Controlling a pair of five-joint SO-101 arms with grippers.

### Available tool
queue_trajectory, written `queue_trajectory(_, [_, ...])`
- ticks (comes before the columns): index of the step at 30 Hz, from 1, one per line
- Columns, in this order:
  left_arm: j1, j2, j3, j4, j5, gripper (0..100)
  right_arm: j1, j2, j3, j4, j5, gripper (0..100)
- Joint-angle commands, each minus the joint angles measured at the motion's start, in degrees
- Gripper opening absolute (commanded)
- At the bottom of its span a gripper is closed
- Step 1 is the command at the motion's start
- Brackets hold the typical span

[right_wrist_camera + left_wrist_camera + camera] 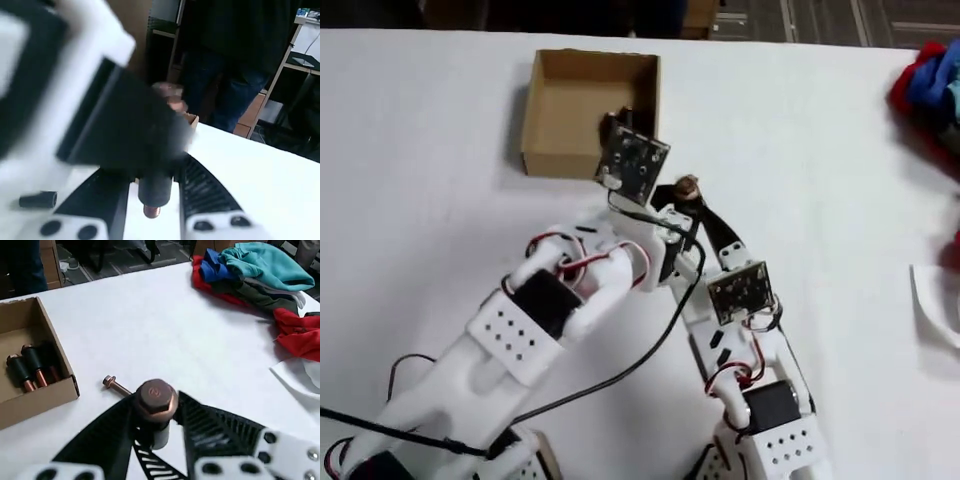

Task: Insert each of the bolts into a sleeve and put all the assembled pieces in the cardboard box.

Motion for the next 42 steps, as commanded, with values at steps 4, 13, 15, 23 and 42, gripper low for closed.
queue_trajectory(4, [-2.2, -0.1, -10.6, 11.3, 0.0, 32, 0.4, -0.7, -3.9, 0.2, 0.3, 2.3])
queue_trajectory(13, [-5.6, -0.1, -19.7, 17.0, -0.2, 32, 0.4, -0.6, -3.6, 0.3, 0.2, 2.3])
queue_trajectory(15, [-5.7, -0.1, -20.0, 17.0, -0.1, 32, 0.4, -0.6, -3.6, 0.3, 0.2, 2.3])
queue_trajectory(23, [-18.8, -2.5, -21.8, 19.1, 0.0, 31, 5.5, 11.0, -9.7, 1.5, -0.3, 2.2])
queue_trajectory(42, [-60.5, -3.0, -13.8, 38.8, -21.1, 26, -1.4, 135.2, -156.2, 40.3, -17.6, 2.2])
